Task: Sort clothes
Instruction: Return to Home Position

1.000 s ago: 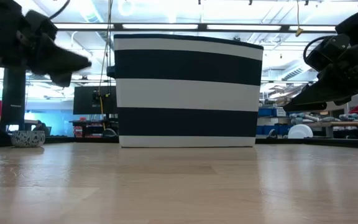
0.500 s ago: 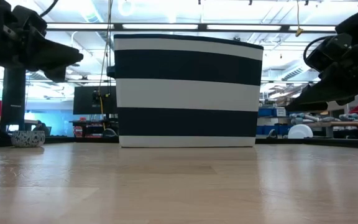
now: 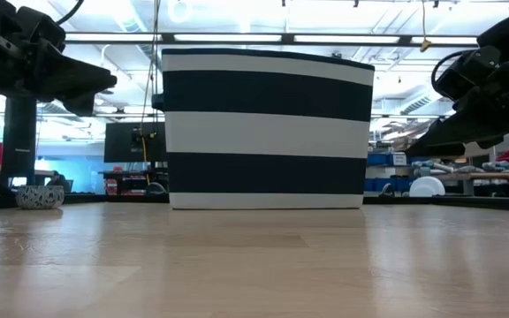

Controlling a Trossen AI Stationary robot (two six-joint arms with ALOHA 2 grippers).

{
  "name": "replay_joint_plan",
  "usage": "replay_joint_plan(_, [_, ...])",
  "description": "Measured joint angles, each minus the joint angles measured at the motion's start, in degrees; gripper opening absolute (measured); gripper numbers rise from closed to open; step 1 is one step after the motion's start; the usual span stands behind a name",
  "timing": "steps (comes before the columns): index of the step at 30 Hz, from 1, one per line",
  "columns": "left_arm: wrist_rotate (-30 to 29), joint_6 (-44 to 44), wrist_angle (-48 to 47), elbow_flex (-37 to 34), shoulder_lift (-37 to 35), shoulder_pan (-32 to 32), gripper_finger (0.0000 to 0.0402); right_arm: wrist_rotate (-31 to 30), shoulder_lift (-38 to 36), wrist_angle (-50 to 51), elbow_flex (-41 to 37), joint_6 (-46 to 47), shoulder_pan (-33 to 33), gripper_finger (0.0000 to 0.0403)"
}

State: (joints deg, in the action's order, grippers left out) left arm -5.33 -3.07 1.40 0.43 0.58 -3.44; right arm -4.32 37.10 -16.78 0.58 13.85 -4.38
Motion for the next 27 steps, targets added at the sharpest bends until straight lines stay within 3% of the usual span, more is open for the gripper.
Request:
replay_joint_plan(10, [-0.2,-0.1,4.8,0.0,0.0,0.0,0.0085,0.0,0.0,-0.2,0.0,0.0,0.0,0.021])
replay_joint_plan(27, [-0.2,-0.2,5.1,0.0,0.0,0.0,0.0085,0.0,0.0,-0.3,0.0,-0.1,0.0,0.021])
